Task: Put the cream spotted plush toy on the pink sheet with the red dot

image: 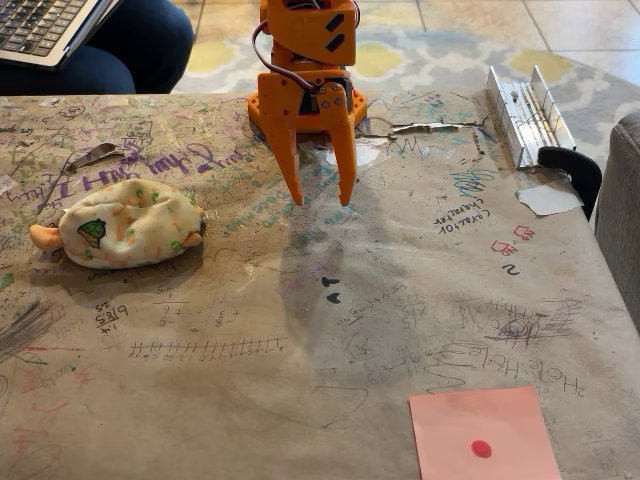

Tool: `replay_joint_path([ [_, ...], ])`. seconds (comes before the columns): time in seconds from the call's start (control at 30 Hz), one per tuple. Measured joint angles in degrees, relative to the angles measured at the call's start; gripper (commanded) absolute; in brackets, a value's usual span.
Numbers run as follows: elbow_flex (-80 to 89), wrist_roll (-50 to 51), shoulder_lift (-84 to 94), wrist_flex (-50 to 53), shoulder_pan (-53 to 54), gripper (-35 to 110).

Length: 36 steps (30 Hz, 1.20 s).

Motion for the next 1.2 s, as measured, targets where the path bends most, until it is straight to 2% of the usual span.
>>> replay_joint_path([
  [0.1,0.0,0.9,0.0,0.0,-3.5,16],
  [0.2,0.0,5.2,0.0,-1.0,-2.3,16],
  [0.3,-1.6,18.8,0.0,-1.6,0.5,26],
  [0.4,-8.5,31.2,0.0,2.0,6.5,26],
  [0.53,-14.3,33.7,0.0,5.8,12.0,37],
  [0.63,-16.3,36.4,-1.2,5.3,13.9,38],
  [0.73,-21.7,38.8,-10.7,5.5,15.9,40],
  [0.97,-45.5,41.1,-49.2,7.1,22.3,51],
  [1.07,-47.7,39.2,-59.2,5.7,28.4,50],
  [1.2,-47.7,37.8,-69.0,-1.1,39.9,53],
])
